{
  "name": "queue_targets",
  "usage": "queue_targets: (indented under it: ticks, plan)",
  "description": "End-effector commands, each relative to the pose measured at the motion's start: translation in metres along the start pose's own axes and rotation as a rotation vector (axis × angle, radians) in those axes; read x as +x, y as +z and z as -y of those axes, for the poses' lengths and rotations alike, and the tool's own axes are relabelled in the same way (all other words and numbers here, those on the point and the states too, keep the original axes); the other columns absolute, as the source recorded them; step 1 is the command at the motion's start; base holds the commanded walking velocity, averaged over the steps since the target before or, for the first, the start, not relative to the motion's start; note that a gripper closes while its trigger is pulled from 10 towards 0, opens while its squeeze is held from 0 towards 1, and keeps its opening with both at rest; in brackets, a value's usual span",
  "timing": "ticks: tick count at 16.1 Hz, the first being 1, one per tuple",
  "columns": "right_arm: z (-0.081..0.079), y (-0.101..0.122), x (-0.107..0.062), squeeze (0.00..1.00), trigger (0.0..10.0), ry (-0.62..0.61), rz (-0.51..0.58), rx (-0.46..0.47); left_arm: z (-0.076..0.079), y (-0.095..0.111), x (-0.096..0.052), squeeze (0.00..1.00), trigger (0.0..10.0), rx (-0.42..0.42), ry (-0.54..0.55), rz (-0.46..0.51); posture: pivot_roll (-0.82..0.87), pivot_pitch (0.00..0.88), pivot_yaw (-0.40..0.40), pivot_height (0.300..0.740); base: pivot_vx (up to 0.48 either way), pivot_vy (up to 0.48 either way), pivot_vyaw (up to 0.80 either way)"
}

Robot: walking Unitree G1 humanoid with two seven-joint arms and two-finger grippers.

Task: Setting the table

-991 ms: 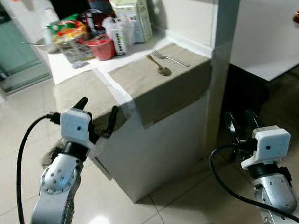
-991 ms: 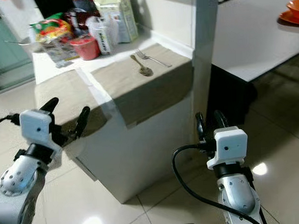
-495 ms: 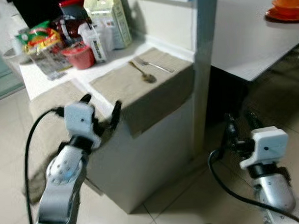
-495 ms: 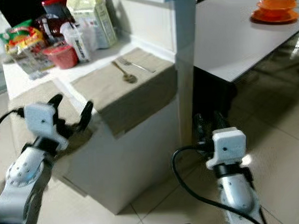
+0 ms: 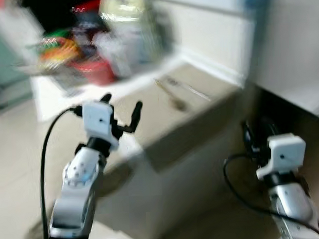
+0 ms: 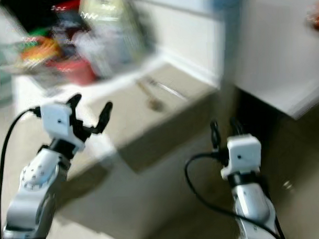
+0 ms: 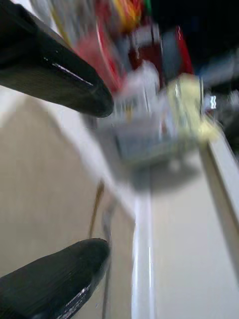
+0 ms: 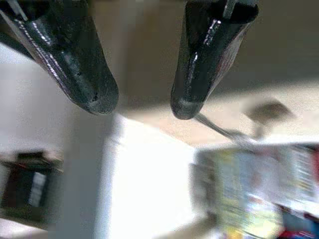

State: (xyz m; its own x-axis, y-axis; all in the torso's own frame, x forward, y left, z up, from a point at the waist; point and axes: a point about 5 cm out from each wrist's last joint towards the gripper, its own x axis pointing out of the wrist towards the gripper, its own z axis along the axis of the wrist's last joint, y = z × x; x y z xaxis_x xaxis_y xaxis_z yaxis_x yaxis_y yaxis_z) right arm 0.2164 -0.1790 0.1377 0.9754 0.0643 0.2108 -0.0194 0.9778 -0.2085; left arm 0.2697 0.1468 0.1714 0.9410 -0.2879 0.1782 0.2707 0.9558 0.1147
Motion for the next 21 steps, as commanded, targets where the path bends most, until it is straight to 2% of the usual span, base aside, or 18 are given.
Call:
queue_targets:
  ticks: [1, 4, 6, 8, 10, 11, 12, 14, 15, 17, 19, 21]
  plan:
    - [-0.008, 0.004, 0.001, 0.0, 10.0, 0.026, 0.023, 0.016, -0.007, 0.001, -0.003, 0.0, 10.0, 0.039, 0.015, -0.004, -0.25, 0.0, 0.184, 0.74, 0.356, 0.0, 0.0]
    - [-0.009, 0.004, 0.001, 0.0, 10.0, 0.028, 0.026, 0.017, -0.003, 0.001, 0.001, 0.0, 10.0, 0.042, -0.006, -0.019, -0.25, 0.0, 0.186, 0.74, 0.119, 0.0, 0.0]
    - [-0.01, 0.005, 0.001, 0.0, 10.0, 0.027, 0.03, 0.019, -0.001, 0.006, 0.013, 0.0, 10.0, 0.062, -0.032, -0.05, -0.25, 0.0, 0.187, 0.74, 0.0, 0.0, 0.0]
    - [-0.011, 0.005, 0.003, 0.0, 10.0, 0.026, 0.033, 0.019, -0.004, 0.015, 0.033, 0.0, 10.0, 0.054, -0.081, -0.081, -0.24, 0.0, 0.187, 0.74, 0.0, 0.0, 0.0]
    - [-0.011, 0.005, 0.006, 0.0, 10.0, 0.025, 0.038, 0.017, -0.005, 0.028, 0.065, 0.0, 10.0, -0.028, -0.158, -0.135, -0.24, 0.0, 0.192, 0.74, 0.0, 0.0, 0.0]
    - [-0.011, 0.005, 0.006, 0.0, 10.0, 0.025, 0.039, 0.016, -0.004, 0.029, 0.069, 0.0, 10.0, -0.035, -0.175, -0.154, -0.25, 0.0, 0.193, 0.74, 0.0, 0.0, 0.0]
    - [-0.01, 0.006, 0.007, 0.0, 10.0, 0.025, 0.044, 0.013, -0.003, 0.038, 0.092, 0.0, 10.0, -0.044, -0.208, -0.2, -0.25, 0.0, 0.198, 0.74, 0.0, 0.0, 0.0]
    - [-0.01, 0.006, 0.007, 0.0, 10.0, 0.024, 0.046, 0.01, 0.002, 0.04, 0.105, 0.0, 10.0, -0.069, -0.246, -0.268, -0.25, 0.001, 0.204, 0.74, 0.0, 0.0, 0.0]
    - [-0.008, 0.008, 0.007, 0.0, 10.0, 0.017, 0.05, 0.006, 0.008, 0.042, 0.115, 0.0, 10.0, -0.133, -0.265, -0.322, -0.26, 0.012, 0.216, 0.74, 0.0, 0.0, 0.0]
    - [-0.004, 0.014, 0.0, 0.0, 10.0, 0.005, 0.065, -0.016, 0.02, 0.042, 0.129, 0.0, 10.0, -0.243, -0.293, -0.408, -0.28, 0.024, 0.228, 0.74, 0.0, 0.0, 0.0]
    - [0.004, 0.014, -0.027, 0.0, 10.0, -0.01, 0.023, -0.063, 0.033, 0.039, 0.137, 0.0, 10.0, -0.315, -0.329, -0.469, -0.32, 0.051, 0.244, 0.74, 0.0, 0.0, 0.0]
    - [0.008, 0.012, -0.038, 0.0, 10.0, -0.048, -0.01, -0.077, 0.039, 0.036, 0.141, 0.0, 10.0, -0.368, -0.34, -0.498, -0.35, 0.061, 0.253, 0.74, 0.0, 0.0, 0.0]
